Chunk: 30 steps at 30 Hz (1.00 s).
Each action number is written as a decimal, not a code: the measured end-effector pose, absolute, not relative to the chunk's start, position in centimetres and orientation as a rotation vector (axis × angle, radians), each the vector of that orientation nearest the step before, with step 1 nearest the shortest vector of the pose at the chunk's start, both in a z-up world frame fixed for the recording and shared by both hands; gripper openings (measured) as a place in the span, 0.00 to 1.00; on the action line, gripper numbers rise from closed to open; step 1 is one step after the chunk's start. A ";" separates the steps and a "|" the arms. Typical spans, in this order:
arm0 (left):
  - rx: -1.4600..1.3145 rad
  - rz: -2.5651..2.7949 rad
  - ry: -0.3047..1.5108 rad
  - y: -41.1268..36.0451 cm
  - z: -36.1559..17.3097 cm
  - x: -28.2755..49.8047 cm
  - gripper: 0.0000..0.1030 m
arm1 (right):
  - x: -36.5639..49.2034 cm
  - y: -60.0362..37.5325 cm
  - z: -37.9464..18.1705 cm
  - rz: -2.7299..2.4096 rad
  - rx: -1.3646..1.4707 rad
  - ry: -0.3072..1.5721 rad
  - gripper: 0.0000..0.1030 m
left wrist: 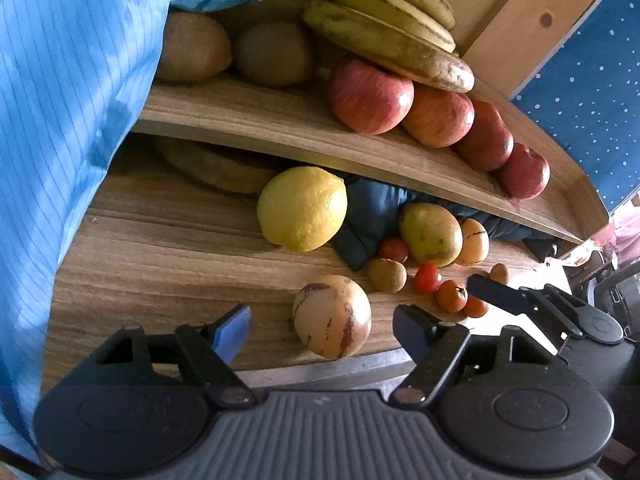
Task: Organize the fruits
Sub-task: 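Grasp the pale striped fruit with the left gripper while the right grasps a small brown fruit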
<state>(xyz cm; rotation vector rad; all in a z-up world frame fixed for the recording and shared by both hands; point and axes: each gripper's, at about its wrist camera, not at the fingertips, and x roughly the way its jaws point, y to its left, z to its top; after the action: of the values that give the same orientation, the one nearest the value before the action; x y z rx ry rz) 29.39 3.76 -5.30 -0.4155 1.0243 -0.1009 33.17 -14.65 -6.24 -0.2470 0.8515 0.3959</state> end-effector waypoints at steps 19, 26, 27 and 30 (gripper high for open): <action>-0.455 -0.114 1.042 3.5 -6.0 30.4 0.52 | 34.9 -12.9 -7.7 0.523 -0.324 0.864 0.42; -0.458 -0.105 1.047 3.5 -6.3 30.6 0.50 | 34.9 -11.8 -7.9 0.565 -0.377 0.864 0.32; -0.459 -0.104 1.048 3.5 -6.2 30.6 0.50 | 34.8 -11.7 -7.9 0.565 -0.386 0.863 0.32; -0.462 -0.101 1.046 3.4 -6.3 30.5 0.50 | 34.9 -11.4 -8.0 0.557 -0.417 0.869 0.26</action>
<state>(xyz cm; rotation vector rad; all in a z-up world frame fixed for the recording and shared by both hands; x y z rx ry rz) 30.52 3.45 -6.28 -0.4623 1.0456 -0.1007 34.94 -11.36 -8.05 -0.4167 0.8689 0.5567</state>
